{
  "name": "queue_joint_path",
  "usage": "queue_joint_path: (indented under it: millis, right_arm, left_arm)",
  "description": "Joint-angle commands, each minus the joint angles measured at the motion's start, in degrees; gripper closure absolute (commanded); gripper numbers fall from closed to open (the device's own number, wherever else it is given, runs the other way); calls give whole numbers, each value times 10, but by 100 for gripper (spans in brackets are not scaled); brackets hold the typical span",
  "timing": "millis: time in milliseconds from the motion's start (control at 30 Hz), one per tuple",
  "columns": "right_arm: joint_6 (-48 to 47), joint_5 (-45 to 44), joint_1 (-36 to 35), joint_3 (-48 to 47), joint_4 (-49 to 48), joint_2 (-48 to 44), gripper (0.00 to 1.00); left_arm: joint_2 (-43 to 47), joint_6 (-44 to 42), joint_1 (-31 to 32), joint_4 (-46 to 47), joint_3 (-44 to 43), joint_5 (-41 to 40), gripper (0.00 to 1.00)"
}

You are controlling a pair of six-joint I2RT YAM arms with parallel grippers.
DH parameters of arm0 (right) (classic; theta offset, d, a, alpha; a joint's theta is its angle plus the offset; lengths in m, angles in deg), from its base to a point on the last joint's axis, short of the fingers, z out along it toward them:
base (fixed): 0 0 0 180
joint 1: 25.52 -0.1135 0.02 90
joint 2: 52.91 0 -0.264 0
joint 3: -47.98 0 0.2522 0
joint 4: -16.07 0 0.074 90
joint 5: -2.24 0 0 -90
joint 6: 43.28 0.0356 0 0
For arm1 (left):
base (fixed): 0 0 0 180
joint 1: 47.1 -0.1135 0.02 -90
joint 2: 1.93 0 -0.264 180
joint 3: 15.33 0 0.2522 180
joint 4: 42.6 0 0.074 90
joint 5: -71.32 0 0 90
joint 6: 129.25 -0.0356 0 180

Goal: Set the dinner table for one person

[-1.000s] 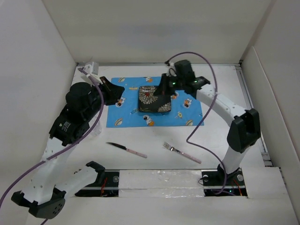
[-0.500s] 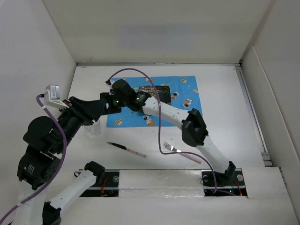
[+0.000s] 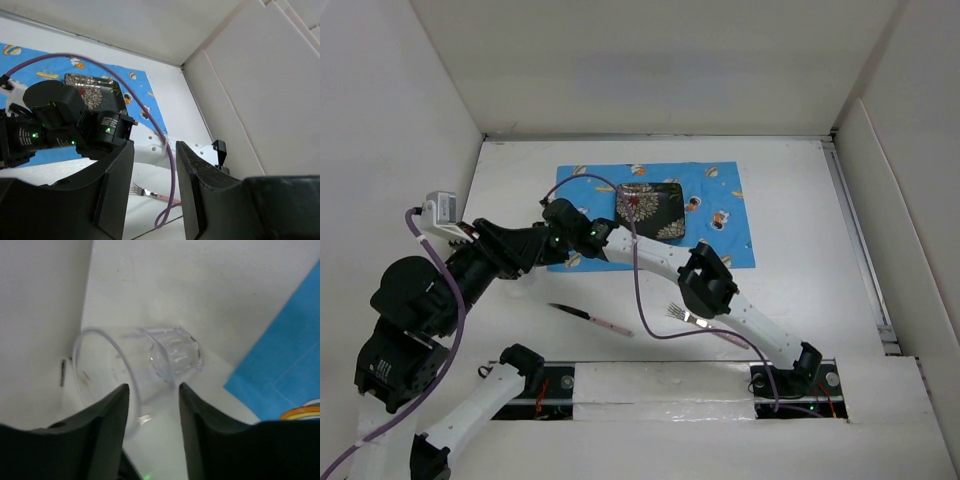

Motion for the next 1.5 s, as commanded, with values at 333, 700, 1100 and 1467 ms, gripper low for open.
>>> queue_joint_path:
  millis: [333, 700, 1100, 1467]
  right_arm:
    - [4, -44, 47, 120, -76, -200, 100]
    - [-153, -78, 359, 251, 111, -385, 100]
    - [-221, -133, 566, 74, 241, -236, 100]
    - [-226, -144, 567, -1, 266, -136, 100]
  left_arm:
    - [-20, -29, -1, 71, 33, 24, 64]
    - [-99, -34, -1, 141, 133, 65, 62]
    - [-207, -30, -1, 260, 182, 75, 64]
    - [-276, -56, -1, 288, 153, 64, 64]
